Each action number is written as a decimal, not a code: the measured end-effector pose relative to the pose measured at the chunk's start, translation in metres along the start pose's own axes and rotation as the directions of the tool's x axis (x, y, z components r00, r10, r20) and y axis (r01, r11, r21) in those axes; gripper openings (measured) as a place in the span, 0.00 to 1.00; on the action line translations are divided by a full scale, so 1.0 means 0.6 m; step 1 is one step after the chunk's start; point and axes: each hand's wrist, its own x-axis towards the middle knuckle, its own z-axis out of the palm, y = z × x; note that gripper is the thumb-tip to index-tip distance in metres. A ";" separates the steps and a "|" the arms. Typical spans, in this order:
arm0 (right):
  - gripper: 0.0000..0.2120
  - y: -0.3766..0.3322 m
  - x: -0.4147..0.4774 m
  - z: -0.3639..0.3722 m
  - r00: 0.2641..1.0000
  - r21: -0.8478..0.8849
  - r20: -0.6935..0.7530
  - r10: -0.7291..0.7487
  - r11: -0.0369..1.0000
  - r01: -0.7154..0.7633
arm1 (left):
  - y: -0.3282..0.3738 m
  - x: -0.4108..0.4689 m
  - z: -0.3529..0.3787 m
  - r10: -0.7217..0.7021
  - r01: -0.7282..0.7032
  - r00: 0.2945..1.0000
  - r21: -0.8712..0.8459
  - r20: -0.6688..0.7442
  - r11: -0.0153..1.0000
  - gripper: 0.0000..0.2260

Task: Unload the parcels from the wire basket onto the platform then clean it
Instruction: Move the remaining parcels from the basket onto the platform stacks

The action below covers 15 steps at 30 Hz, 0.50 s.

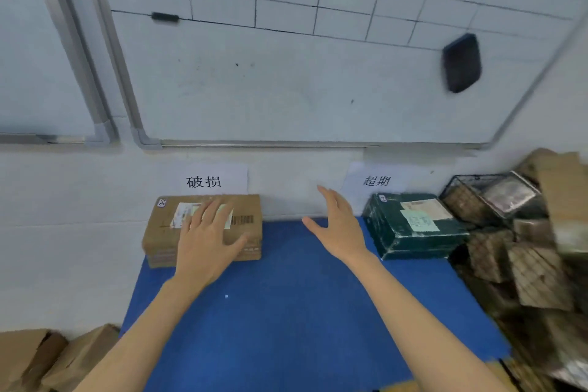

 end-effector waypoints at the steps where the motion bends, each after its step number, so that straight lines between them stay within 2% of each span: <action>1: 0.36 0.011 -0.011 -0.027 0.999 -0.010 -0.039 0.012 1.000 -0.012 | 0.028 0.010 0.004 0.041 -0.041 0.999 -0.009 0.017 0.999 0.37; 8: 0.35 0.097 -0.132 -0.225 0.957 -0.160 -0.277 0.085 0.978 -0.133 | 0.257 0.032 0.030 0.326 -0.323 0.945 -0.104 0.010 0.941 0.36; 15: 0.36 0.193 -0.333 -0.399 0.891 -0.278 -0.424 0.163 0.913 -0.300 | 0.504 -0.055 0.044 0.524 -0.520 0.852 -0.173 -0.025 0.837 0.37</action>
